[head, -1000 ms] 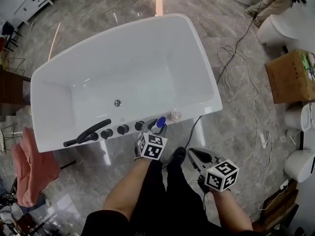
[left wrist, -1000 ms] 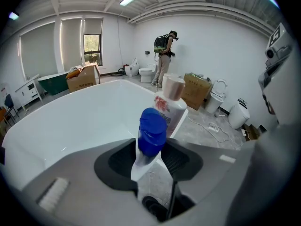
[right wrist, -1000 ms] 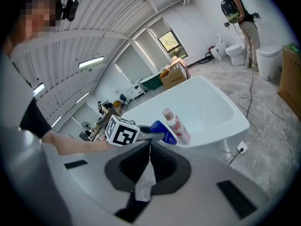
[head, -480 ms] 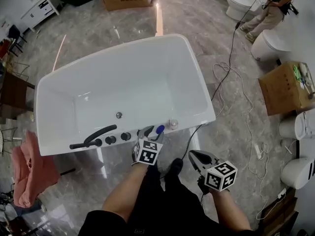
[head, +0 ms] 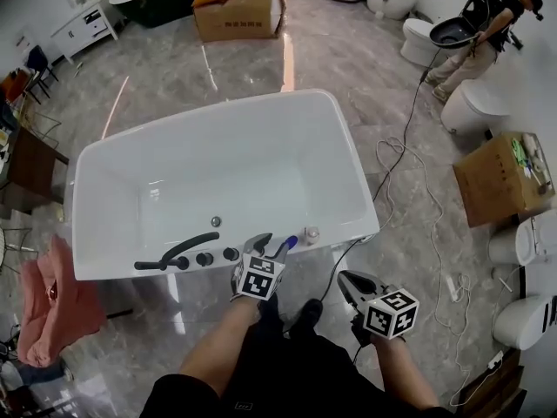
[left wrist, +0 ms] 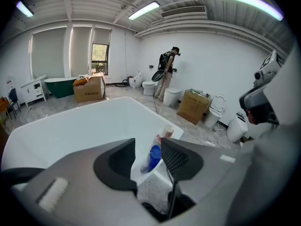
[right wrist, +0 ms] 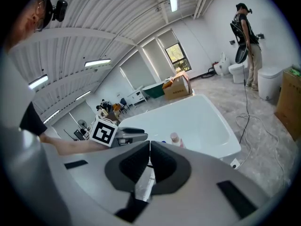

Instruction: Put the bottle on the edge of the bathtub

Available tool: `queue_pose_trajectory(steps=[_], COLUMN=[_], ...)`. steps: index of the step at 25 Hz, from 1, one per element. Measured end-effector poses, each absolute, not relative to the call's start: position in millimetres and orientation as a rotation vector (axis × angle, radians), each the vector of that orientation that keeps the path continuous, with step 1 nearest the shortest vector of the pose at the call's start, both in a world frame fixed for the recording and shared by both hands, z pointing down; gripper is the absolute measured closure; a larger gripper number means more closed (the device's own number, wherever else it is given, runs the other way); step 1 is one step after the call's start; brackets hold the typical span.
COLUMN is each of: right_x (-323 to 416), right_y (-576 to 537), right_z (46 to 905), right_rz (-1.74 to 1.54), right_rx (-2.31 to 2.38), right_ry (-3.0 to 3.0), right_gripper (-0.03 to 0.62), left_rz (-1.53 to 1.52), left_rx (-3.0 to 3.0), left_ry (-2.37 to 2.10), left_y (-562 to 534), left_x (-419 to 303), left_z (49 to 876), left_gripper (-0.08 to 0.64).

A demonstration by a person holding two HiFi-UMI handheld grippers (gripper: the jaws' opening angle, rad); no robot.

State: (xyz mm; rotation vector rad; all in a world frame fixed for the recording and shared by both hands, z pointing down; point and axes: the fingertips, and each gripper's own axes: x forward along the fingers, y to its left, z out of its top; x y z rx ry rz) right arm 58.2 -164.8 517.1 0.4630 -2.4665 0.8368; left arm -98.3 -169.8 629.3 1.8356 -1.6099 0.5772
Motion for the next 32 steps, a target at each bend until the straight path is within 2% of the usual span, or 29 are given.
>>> queue_pose_trajectory(steps=[7,13,19,24,27,32], right_x=[45.5,32.4,15.7,22.4,31.1,47.3], right_y=[-179.5,-188.2,-186.6,-186.0,-191.7,-203.5], right_z=[499.3,485.5,464.2,456.0,447.7,435.0], right_rz=[0.788,0.744,0.718,0.691,0.680,0.658], right_rx=[0.531,0.605,0.690,0.718,0.752,0.762], right_ry=[-2.492,-2.486,-2.519,-2.516,-2.529,-2.563], right_gripper=[0.580,0.580,0.580,0.580,0.580,0.580], left_rz=[0.591,0.435,0.429,0.496,0.548,0.383], left_rx=[1.905,1.898,2.003,2.199,2.264,2.280], left_ry=[-1.612,-1.514,-1.468,-1.508,-1.511,-1.462], left_y=[-166.4,-165.9,-154.6,-155.9,-153.3,-153.5], left_x=[-117.5,-135.8,-152.4,-152.0,-155.0,-148.1], left_z=[596.1,562.1,530.0,497.1,485.8,446.5], left_gripper=[0.379,0.388,0.388,0.394,0.421,0.440])
